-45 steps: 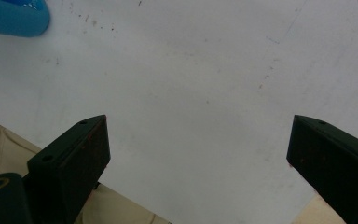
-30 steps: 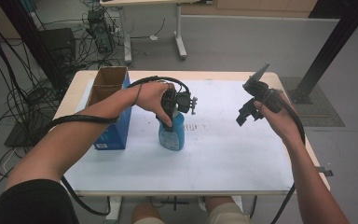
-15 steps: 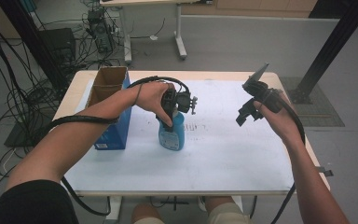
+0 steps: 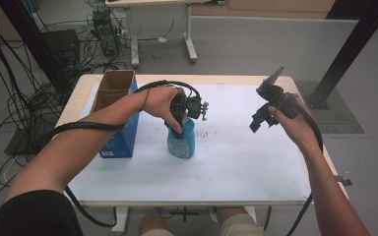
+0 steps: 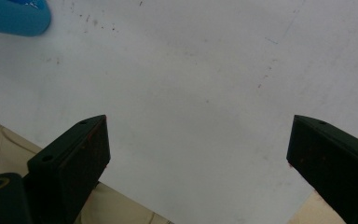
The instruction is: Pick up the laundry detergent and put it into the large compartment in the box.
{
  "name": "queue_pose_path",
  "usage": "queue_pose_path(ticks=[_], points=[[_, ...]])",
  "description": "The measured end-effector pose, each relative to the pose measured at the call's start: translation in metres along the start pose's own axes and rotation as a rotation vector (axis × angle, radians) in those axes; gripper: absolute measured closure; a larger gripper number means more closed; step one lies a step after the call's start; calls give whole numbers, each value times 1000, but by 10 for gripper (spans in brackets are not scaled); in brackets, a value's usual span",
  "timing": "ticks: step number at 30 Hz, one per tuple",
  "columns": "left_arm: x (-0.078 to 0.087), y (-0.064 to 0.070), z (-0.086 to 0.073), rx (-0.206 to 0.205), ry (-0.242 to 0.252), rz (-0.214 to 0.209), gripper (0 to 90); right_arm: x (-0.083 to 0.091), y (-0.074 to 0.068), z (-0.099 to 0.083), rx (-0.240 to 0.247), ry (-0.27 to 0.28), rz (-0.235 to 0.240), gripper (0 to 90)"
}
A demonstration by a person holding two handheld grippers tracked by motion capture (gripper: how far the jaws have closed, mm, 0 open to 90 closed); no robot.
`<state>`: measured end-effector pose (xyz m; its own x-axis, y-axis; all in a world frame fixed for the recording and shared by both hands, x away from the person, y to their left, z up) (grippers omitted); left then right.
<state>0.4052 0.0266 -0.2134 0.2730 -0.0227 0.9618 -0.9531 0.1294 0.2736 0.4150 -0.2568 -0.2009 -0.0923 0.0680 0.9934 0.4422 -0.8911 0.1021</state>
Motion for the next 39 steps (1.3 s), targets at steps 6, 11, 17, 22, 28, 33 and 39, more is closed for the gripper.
queue_pose_path(ticks=[6, 11, 17, 22, 28, 33, 39], points=[[0, 1, -1, -2, 4, 3, 350, -1, -1, 0, 0, 1, -1, 61], [0, 0, -1, 0, 5, 2, 351, -1, -1, 0, 3, 2, 0, 61], [0, 0, 0, 1, 1, 0, 351, -2, -1, 0, 3, 1, 2, 61], [0, 1, -1, 8, 7, 0, 352, -2, -2, 1, 3, 1, 4, 61], [0, 2, -3, 16, 21, 2, 354, -2, -3, 2, 10, 5, 5, 61], [0, 2, -4, 23, 23, 2, 356, -2, -3, 2, 8, 4, 5, 61], [0, 2, -5, 35, 42, 0, 358, -3, -4, 2, 10, 5, 6, 62]])
Point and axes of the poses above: each handheld gripper's, and its own axes: x roughly backward along the jaws, z roughly out of its top, y roughly to its right, the point moved 4 cm from there along -x, roughly forward along the jaws, and after that the axes turned 15 degrees about -z, right-handed, at the moved point
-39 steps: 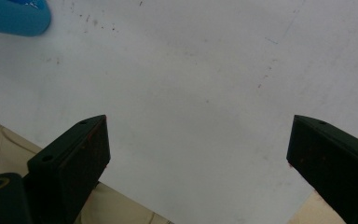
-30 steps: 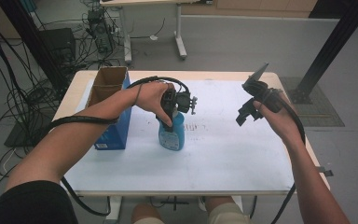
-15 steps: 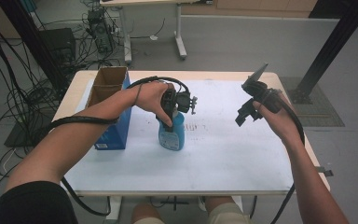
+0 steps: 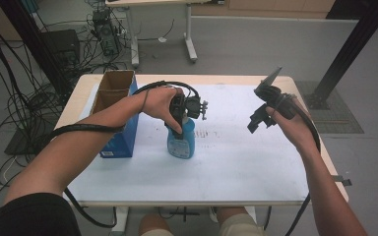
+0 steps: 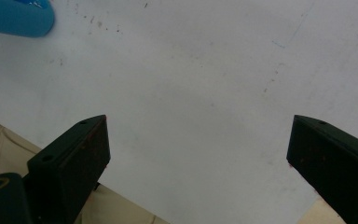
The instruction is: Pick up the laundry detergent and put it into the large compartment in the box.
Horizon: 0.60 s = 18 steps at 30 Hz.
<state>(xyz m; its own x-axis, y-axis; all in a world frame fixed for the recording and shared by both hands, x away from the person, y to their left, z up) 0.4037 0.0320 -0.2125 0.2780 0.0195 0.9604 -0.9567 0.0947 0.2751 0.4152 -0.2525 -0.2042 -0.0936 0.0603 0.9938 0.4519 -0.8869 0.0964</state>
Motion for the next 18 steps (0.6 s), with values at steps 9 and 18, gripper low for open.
queue_pose_path(ticks=[9, 18], points=[[2, 2, 2, 35, 12, -9, 364, -3, -2, 3, 10, -2, 4, 61], [18, 7, 2, 115, 44, -9, 367, -3, -1, 1, 13, 5, 12, 61]])
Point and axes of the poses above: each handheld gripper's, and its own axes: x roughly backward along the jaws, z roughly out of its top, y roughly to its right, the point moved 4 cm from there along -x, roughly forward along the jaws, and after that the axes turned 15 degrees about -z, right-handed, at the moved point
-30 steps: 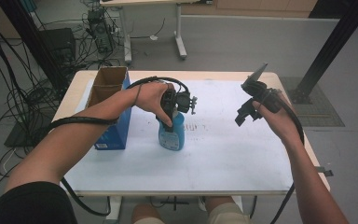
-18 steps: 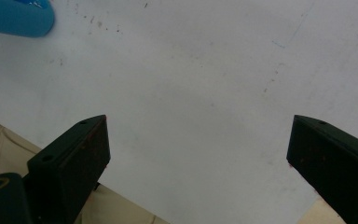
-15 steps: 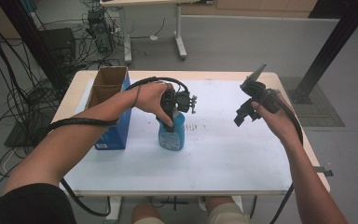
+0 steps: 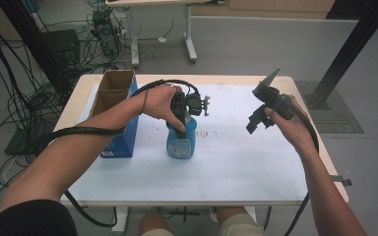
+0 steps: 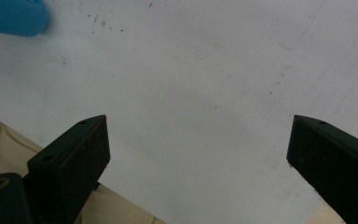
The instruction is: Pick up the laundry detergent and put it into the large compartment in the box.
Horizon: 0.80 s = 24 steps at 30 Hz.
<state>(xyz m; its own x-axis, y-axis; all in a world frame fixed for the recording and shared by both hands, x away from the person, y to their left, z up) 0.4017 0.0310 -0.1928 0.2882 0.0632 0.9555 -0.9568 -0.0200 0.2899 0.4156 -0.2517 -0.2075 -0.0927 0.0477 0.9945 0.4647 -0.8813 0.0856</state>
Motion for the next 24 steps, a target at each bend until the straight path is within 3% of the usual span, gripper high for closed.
queue_pose_path(ticks=[6, 15, 20, 24], points=[[19, 13, 6, 32, -2, 29, 369, 3, -1, -3, 6, 9, -4, 61], [59, 34, 10, 137, 13, 74, 372, 4, 1, -8, 6, 10, -12, 61], [88, 47, 10, 211, 19, 111, 372, 5, 1, -8, 14, 2, -22, 61], [115, 53, 4, 305, 57, 126, 373, 9, 1, -8, 20, 4, -27, 61]])
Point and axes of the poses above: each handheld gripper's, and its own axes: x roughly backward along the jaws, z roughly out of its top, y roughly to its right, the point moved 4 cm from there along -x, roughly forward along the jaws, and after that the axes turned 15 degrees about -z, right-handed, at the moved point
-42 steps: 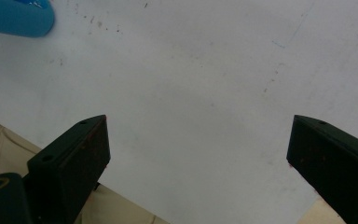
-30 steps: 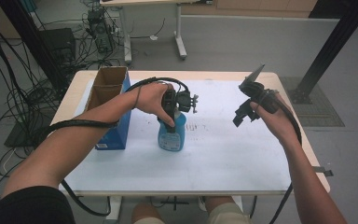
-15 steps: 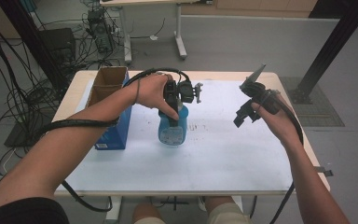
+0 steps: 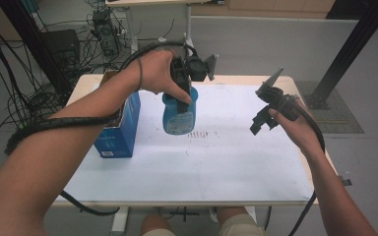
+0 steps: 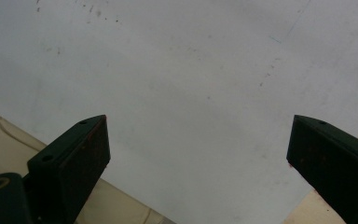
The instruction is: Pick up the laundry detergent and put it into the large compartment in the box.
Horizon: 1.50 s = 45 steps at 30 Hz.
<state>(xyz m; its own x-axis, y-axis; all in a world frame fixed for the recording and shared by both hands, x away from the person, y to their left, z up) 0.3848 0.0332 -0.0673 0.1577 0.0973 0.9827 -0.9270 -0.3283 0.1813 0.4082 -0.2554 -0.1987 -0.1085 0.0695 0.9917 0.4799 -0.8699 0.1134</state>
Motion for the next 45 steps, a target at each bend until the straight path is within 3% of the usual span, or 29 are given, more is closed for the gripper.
queue_pose_path(ticks=[8, 14, 18, 20, 26, 28, 29, 35, 42, 45], points=[[52, -5, -17, 196, 76, 52, 373, 5, 0, -1, 16, 16, 2, 62], [87, -20, -38, 380, 123, 82, 373, 10, -1, 0, 25, 22, -3, 61], [104, -31, -59, 529, 173, 84, 374, 11, -1, 0, 20, 17, -8, 61], [111, -38, -70, 580, 183, 87, 373, 10, -1, 0, 18, 15, -8, 61], [124, -49, -94, 732, 205, 119, 373, 8, -4, 2, 24, 10, -9, 61], [128, -53, -102, 802, 221, 128, 374, 8, -6, 3, 21, 9, -15, 61], [129, -54, -104, 814, 219, 133, 373, 9, -7, 4, 21, 9, -17, 61], [136, -62, -127, 961, 262, 128, 373, 12, -10, 6, 23, 17, -22, 61], [139, -67, -150, 1095, 303, 137, 374, 15, -13, 6, 24, 26, -24, 61], [140, -67, -155, 1131, 316, 138, 374, 15, -14, 6, 24, 24, -28, 61]])
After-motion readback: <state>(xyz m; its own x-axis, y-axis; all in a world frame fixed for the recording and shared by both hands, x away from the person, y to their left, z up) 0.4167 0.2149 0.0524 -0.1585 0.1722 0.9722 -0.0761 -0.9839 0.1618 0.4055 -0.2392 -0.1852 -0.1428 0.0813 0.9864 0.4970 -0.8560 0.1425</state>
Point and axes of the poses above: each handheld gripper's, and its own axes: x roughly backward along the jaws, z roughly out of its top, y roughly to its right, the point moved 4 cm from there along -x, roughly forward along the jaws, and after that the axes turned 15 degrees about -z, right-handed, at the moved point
